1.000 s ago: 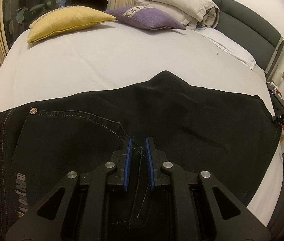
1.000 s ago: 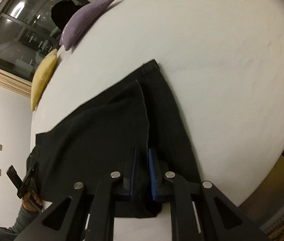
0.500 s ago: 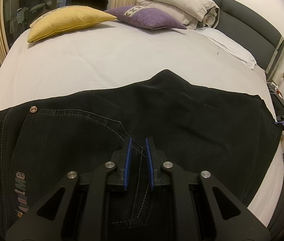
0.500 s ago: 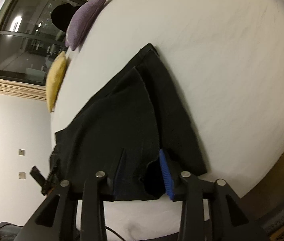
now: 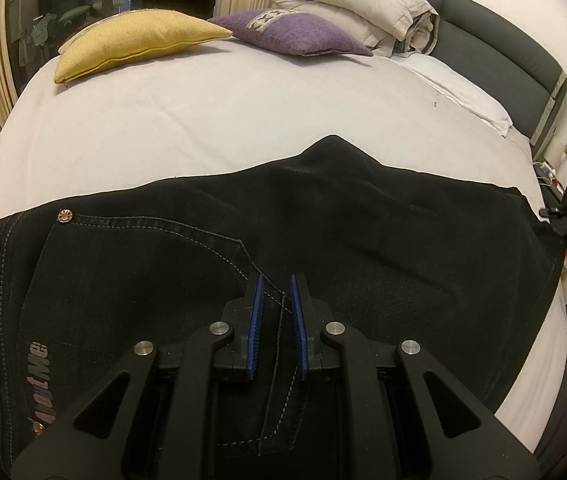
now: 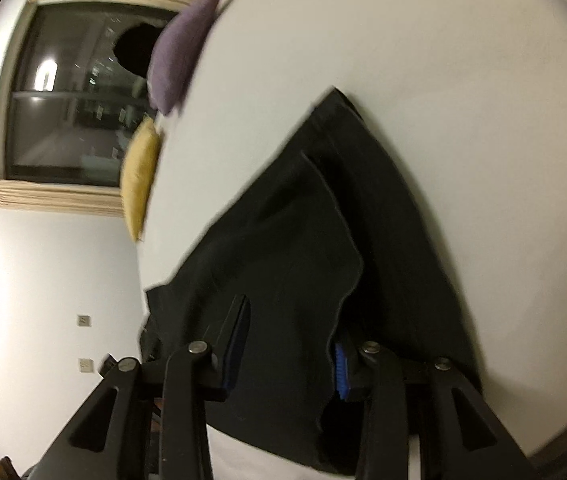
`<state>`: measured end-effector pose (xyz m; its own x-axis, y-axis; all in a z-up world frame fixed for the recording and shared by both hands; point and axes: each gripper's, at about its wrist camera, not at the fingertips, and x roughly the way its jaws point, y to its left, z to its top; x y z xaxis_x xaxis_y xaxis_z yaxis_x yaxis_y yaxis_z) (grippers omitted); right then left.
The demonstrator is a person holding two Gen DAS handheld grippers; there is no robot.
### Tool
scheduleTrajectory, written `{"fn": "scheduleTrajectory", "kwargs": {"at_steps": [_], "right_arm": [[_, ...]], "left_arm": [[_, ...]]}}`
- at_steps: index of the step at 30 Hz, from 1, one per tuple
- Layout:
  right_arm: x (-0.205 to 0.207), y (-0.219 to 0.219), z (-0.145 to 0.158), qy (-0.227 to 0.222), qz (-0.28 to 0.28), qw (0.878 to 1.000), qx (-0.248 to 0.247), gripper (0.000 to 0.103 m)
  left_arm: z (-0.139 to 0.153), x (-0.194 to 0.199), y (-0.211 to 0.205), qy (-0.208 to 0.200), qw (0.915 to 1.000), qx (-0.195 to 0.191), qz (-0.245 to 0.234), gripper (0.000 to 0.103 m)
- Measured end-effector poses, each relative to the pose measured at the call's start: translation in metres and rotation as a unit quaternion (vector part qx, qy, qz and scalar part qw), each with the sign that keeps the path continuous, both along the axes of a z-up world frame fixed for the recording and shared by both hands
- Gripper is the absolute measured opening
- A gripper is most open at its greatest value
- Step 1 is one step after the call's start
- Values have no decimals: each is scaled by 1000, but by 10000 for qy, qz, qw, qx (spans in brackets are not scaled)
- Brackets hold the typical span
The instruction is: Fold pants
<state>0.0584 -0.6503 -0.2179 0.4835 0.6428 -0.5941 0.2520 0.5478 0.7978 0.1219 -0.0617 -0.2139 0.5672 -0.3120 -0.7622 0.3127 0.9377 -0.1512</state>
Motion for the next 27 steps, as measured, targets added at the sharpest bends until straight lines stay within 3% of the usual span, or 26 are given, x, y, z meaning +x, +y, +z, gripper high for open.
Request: {"fn": "scheduleTrajectory", "kwargs": {"at_steps": [3, 12, 13, 14, 15, 16, 20, 23, 27], "right_arm": [[8, 3, 1, -296, -6, 9995, 148, 40], [44, -4, -12, -270, -258, 9984, 433, 40], [47, -1, -12, -243, -225, 9991, 276, 35], [49, 3, -9, -233, -195, 9995, 35, 18], [50, 6, -7, -244, -155, 9995, -135, 9], [50, 8, -3, -303, -183, 9990, -266, 6], [34, -1, 21, -745, -799, 9924, -562, 2], [26, 4, 40, -1072, -935, 9865, -815, 2], [25, 3, 40, -1128, -1252, 9806, -1006, 2]], "left_arm": [[-1, 1, -2, 0, 10000, 48, -14, 13], [-4, 2, -10, 3, 9998, 189, -12, 13], [-4, 3, -11, 6, 9998, 208, -12, 13], [-4, 3, -12, 9, 9997, 225, -13, 13], [-4, 4, -13, 19, 9997, 243, -15, 13], [-4, 5, -14, 27, 9997, 259, -21, 13], [-3, 10, -17, 62, 9994, 353, 8, 13], [-4, 17, -21, 63, 9988, 465, 133, 13], [-1, 18, -27, -32, 9981, 602, 126, 13]]}}
